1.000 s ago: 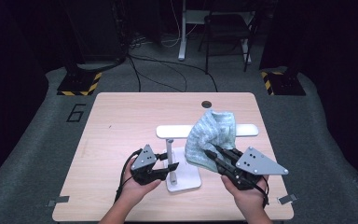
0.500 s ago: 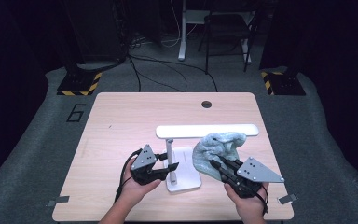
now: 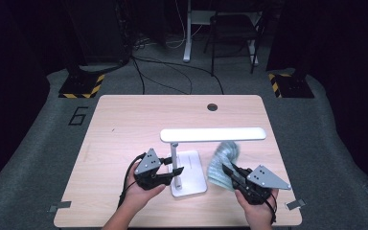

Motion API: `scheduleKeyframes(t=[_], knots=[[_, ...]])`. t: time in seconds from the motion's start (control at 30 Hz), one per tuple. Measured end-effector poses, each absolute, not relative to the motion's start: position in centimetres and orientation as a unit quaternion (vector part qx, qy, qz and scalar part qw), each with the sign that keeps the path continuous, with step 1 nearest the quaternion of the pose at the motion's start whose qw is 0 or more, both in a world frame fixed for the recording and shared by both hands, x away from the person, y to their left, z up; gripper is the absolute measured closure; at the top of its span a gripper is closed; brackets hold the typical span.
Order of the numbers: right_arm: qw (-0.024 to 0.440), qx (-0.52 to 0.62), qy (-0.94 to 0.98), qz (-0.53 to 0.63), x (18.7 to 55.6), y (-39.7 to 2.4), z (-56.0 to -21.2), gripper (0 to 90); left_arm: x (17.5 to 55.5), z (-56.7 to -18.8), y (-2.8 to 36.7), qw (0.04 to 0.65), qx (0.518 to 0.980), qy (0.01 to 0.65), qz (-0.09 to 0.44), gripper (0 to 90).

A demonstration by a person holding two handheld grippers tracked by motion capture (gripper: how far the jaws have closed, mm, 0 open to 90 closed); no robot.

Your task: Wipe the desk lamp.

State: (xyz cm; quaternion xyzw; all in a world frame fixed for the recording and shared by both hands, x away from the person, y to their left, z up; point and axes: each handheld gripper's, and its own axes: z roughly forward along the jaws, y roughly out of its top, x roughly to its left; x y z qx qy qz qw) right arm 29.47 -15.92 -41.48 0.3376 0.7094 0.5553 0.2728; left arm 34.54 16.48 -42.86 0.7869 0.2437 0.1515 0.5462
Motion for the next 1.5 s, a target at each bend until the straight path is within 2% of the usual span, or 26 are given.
scheduleKeyframes(t=[0.17, 0.43, 0.77, 0.93, 1.17, 1.5], knots=[[0.259, 0.367, 0.711, 0.541, 30.4, -17.0, -43.5, 80.0, 34.5, -42.8, 16.5, 0.544, 0.788, 0.244, 0.153, 53.4], [0.276, 0.392, 0.704, 0.524, 31.0, -18.3, -45.2, 79.7, 34.5, -42.8, 16.6, 0.543, 0.79, 0.243, 0.15, 53.4], [0.203, 0.408, 0.721, 0.522, 32.6, -16.8, -48.1, 77.6, 34.5, -42.9, 16.5, 0.545, 0.789, 0.243, 0.15, 53.4], [0.19, 0.402, 0.75, 0.49, 33.1, -14.8, -49.4, 62.3, 34.5, -42.9, 16.5, 0.545, 0.789, 0.243, 0.15, 53.4], [0.188, 0.39, 0.761, 0.484, 33.0, -13.2, -49.8, 45.1, 34.5, -42.9, 16.5, 0.545, 0.788, 0.243, 0.15, 53.4], [0.183, 0.352, 0.79, 0.467, 34.3, -9.8, -49.2, 38.4, 34.5, -42.9, 16.5, 0.545, 0.789, 0.242, 0.15, 53.4]])
